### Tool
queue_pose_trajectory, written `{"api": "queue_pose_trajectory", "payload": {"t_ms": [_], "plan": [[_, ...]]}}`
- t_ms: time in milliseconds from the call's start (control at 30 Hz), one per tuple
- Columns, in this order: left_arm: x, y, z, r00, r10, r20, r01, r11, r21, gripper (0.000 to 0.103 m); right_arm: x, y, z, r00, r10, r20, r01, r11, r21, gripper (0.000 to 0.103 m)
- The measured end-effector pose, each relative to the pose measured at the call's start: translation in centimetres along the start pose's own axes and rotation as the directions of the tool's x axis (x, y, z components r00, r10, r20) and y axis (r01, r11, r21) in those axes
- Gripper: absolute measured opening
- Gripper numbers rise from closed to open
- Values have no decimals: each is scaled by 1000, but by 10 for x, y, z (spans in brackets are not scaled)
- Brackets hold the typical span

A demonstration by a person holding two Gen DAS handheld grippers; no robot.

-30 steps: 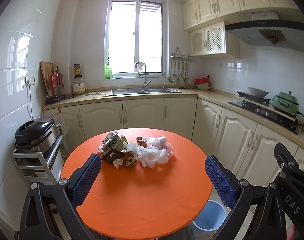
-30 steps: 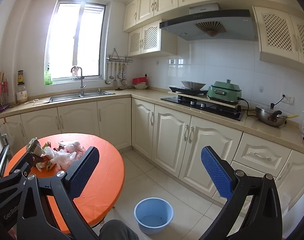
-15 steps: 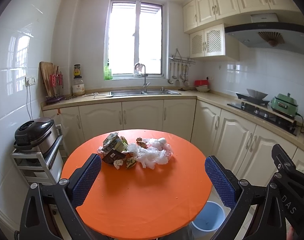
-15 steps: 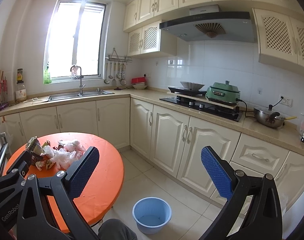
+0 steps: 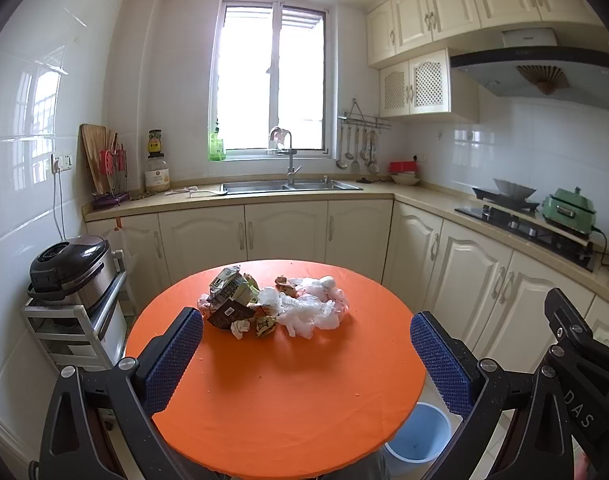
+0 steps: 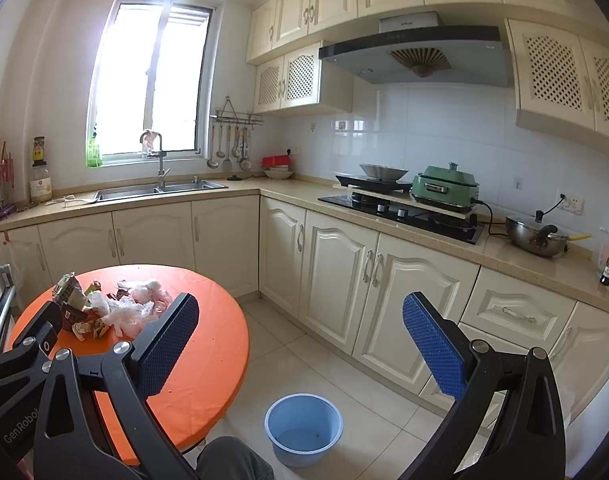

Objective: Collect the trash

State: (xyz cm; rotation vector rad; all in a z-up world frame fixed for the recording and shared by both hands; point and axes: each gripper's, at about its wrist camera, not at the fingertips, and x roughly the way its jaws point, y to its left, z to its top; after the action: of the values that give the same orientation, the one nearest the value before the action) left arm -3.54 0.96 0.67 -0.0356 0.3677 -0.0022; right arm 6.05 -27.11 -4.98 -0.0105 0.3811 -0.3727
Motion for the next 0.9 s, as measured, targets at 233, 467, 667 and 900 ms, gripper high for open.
{"api": "queue_pose_trajectory", "payload": {"t_ms": [233,467,667,900], "plan": [[-1,2,0,1000,-1,4,1,1000,-3,102,-3,0,1,1000,-2,1,2,1000,-4,103],[-1,2,0,1000,-1,5,1,1000,-2,102,-3,0,1,1000,-1,0,1,1000,-5,103],[-3,3,-1,1000,-4,5,4,1000,0,102,-6,-1,1,1000,-6,-1,6,1000,-5,103],[-4,3,-1,1000,-6,7,6,1000,2,102,-7,-1,1,1000,-10,-4,10,1000,-5,103]]}}
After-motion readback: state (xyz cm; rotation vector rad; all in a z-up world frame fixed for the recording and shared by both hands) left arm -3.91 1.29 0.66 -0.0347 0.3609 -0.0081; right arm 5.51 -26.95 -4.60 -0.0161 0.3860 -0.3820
